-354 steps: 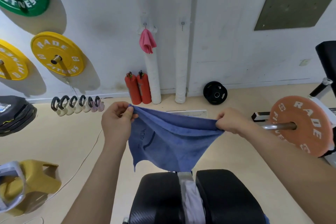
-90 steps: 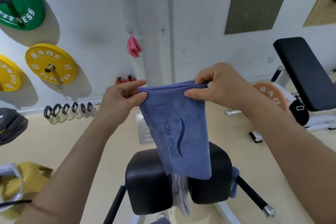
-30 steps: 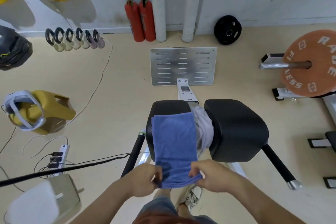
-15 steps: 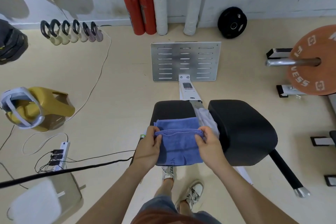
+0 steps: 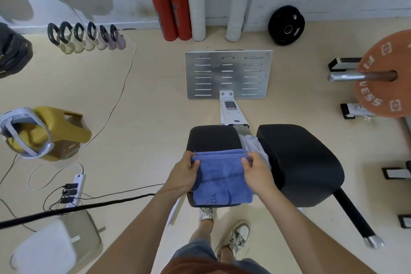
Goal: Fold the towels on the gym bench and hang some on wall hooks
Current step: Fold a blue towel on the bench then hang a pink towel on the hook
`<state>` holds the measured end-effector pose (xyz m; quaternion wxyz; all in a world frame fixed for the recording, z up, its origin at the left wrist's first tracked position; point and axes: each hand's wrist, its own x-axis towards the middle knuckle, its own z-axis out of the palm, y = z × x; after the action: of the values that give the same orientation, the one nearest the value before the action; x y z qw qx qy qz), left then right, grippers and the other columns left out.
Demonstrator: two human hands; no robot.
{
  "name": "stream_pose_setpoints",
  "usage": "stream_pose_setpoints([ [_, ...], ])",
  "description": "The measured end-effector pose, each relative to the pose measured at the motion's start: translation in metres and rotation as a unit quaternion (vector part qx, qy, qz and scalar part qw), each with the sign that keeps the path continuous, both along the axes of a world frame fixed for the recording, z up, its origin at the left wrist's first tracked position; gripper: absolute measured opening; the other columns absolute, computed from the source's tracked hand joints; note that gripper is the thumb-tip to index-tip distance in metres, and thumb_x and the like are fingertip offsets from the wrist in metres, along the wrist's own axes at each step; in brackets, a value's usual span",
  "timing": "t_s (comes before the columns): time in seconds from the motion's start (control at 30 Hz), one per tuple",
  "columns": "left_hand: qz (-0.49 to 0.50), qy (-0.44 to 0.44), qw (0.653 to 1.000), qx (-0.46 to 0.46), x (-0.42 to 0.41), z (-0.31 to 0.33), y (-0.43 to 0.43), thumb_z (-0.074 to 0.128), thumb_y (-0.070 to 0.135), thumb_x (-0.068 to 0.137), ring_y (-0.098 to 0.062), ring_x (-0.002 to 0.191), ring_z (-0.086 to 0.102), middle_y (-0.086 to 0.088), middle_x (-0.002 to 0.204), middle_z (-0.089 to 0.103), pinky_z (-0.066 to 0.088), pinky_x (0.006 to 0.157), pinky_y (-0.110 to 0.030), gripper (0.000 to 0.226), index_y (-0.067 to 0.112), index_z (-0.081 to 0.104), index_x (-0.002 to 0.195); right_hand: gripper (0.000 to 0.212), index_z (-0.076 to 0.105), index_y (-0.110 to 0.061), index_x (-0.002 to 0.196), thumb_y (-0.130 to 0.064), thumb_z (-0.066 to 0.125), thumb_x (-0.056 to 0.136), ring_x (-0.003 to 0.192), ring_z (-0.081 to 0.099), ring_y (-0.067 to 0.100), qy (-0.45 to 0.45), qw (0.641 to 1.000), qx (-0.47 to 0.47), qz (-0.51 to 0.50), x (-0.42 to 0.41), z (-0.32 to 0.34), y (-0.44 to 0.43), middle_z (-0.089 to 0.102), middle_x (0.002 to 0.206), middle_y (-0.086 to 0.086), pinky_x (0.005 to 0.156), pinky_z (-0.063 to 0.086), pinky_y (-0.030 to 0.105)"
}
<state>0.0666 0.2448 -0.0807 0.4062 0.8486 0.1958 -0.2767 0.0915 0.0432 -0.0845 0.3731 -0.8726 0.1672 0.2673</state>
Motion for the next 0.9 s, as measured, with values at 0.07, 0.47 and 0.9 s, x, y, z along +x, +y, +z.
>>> stream_pose_setpoints([
  [0.07,-0.005,0.013,1.0,-0.005,0.003,0.001,0.001,0.034,0.03,0.101,-0.024,0.089,0.059,-0.004,0.099,0.057,0.055,0.08,-0.043,0.018,0.016,0.041,0.11,0.024,0.039,-0.025,0.078,-0.034,0.038,0.1,0.069,0.05,0.018,0.0,0.997,-0.062,0.052,0.004,0.003,-0.002,0.048,0.074,-0.005,0.058,0.04,0.031],
  [0.47,0.026,0.017,0.999,-0.016,0.0,-0.003,0.0,0.031,0.033,0.101,-0.025,0.092,0.057,-0.005,0.101,0.058,0.047,0.081,-0.038,0.019,0.017,0.04,0.109,0.01,0.058,-0.02,0.094,-0.03,0.058,0.092,0.078,0.06,0.015,-0.096,0.995,0.035,-0.013,-0.002,-0.012,-0.002,0.06,0.083,-0.004,0.066,0.05,0.029],
  [0.9,-0.238,-0.03,0.957,0.162,0.031,0.027,-0.017,0.058,0.053,0.079,-0.019,0.094,0.06,0.007,0.101,0.065,0.047,0.082,-0.032,0.038,0.031,0.057,0.109,0.016,0.069,-0.008,0.093,-0.015,0.075,0.08,0.087,0.066,0.023,-0.036,0.99,0.131,-0.045,0.006,-0.006,-0.005,0.07,0.089,0.005,0.082,0.056,0.044],
])
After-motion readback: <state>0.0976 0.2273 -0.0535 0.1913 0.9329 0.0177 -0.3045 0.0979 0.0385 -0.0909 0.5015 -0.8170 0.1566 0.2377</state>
